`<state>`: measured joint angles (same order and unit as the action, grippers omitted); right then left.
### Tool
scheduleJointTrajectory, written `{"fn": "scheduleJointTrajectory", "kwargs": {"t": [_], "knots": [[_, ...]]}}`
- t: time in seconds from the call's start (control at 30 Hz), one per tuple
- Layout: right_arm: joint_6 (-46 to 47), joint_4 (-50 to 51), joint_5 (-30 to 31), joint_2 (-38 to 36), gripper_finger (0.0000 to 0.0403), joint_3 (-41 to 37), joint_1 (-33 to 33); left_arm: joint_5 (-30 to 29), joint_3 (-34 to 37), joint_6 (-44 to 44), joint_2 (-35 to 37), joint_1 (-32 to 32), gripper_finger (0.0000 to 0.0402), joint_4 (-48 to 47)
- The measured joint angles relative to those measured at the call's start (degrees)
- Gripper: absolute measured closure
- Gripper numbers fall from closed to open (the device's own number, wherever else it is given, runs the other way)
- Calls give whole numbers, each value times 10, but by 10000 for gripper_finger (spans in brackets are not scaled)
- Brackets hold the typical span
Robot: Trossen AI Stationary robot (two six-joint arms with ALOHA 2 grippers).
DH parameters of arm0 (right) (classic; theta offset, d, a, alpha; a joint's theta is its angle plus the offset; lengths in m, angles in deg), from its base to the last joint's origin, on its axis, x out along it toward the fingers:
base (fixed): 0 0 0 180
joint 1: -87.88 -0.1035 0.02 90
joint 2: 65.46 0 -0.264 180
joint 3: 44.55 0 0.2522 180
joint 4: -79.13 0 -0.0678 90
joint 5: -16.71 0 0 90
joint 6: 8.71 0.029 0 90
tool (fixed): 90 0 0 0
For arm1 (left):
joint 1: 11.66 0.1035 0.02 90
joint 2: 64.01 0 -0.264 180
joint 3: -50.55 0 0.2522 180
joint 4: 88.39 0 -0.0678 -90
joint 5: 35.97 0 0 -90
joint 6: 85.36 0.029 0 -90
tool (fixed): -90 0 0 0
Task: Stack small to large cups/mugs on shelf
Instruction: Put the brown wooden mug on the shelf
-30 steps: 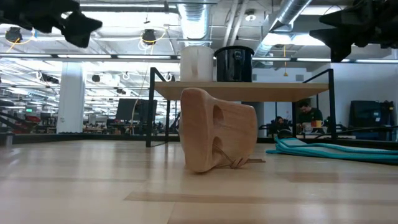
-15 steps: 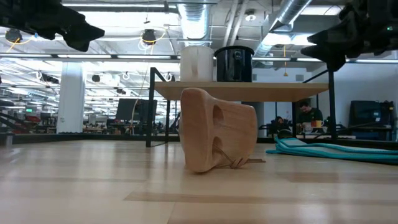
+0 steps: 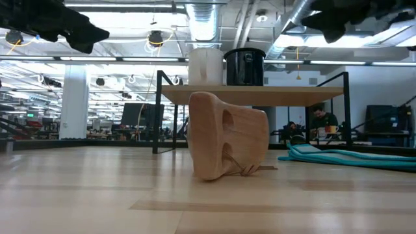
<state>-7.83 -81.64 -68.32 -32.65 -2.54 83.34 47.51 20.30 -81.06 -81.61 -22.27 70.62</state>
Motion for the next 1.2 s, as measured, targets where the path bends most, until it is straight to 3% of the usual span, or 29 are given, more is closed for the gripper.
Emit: {"fn": "scheduleJointTrajectory", "kwargs": {"t": [0.23,0.57,0.87,1.2], "knots": [[50,106,29,127,168,119,-35,-3,0,26,0,0,148,-11],[125,107,28,270,168,224,-66,-3,0,26,0,0,148,-48],[122,108,23,391,168,275,-92,-3,0,21,0,0,148,-63],[113,75,-47,521,168,328,-93,-3,0,25,0,0,148,-69]]}}
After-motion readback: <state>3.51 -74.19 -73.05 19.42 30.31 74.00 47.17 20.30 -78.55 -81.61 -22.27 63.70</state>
